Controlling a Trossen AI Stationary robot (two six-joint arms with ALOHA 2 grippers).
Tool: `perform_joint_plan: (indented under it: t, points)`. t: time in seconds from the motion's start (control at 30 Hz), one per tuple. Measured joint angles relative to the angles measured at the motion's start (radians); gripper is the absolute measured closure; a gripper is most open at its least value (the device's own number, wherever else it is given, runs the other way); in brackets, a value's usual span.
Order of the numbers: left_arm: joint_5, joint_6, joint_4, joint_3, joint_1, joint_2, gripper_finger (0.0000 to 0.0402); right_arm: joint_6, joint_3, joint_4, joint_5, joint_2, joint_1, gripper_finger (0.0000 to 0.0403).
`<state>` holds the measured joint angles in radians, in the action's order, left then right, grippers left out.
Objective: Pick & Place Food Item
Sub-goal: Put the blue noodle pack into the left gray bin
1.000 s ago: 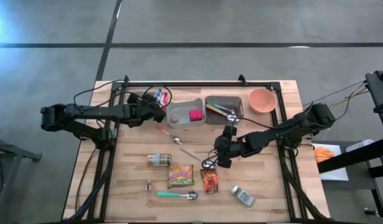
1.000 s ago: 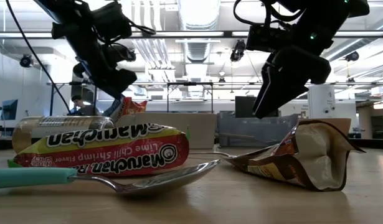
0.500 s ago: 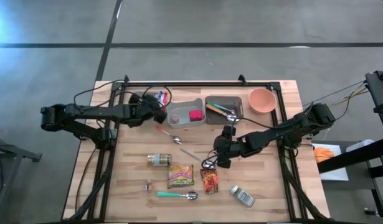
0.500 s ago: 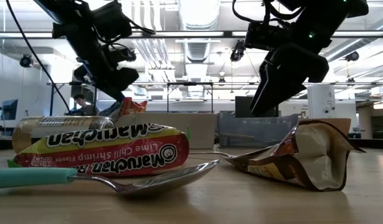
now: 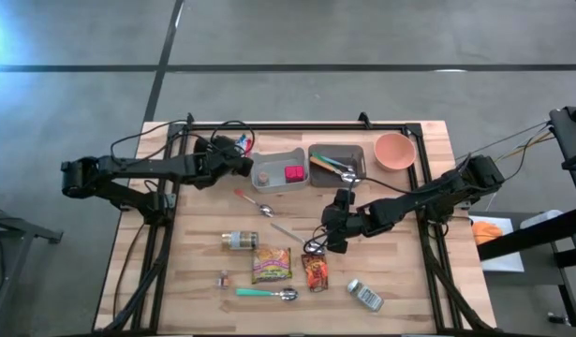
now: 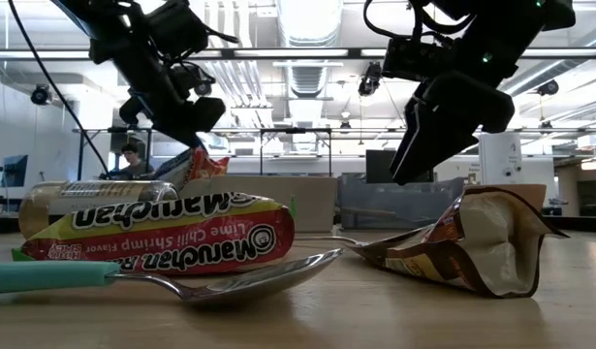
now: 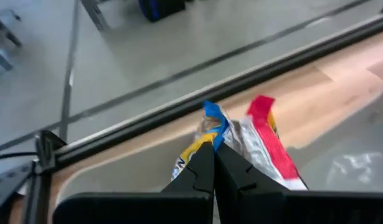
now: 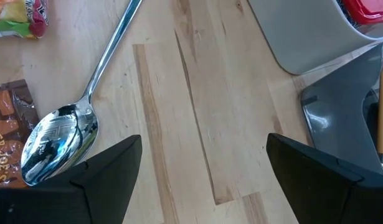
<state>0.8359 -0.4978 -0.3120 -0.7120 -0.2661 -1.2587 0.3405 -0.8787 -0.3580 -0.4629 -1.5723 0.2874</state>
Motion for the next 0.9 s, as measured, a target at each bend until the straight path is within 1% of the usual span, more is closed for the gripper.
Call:
perform_joint_plan:
  t: [0.13, 0.3, 0.37, 0.47, 0.57, 0.63, 0.9]
  points:
    - [0.052, 0.022, 0.005, 0.000, -0.002, 0.000, 0.0401, 0.000, 0.000, 0.001, 0.000, 0.000, 0.000, 0.0060]
    - [0.054, -0.008, 0.034, 0.014, -0.001, -0.001, 0.0401, 0.000, 0.000, 0.001, 0.000, 0.000, 0.000, 0.0060]
    - [0.036, -0.025, 0.090, 0.051, 0.002, -0.001, 0.0401, 0.000, 0.000, 0.001, 0.000, 0.000, 0.000, 0.0060]
    - [-0.007, -0.053, 0.233, 0.136, 0.009, -0.001, 0.0401, 0.000, 0.000, 0.001, 0.000, 0.000, 0.000, 0.0060]
    - [-0.013, -0.074, 0.363, 0.215, 0.032, -0.001, 0.0401, 0.000, 0.000, 0.001, 0.000, 0.000, 0.000, 0.0060]
    - [-0.015, -0.087, 0.409, 0.241, 0.047, -0.001, 0.0401, -0.001, 0.000, 0.001, 0.000, 0.000, 0.000, 0.0060]
    - [-0.028, -0.132, 0.405, 0.254, 0.115, 0.000, 0.0402, -0.005, 0.000, 0.004, 0.000, 0.000, -0.004, 0.0060]
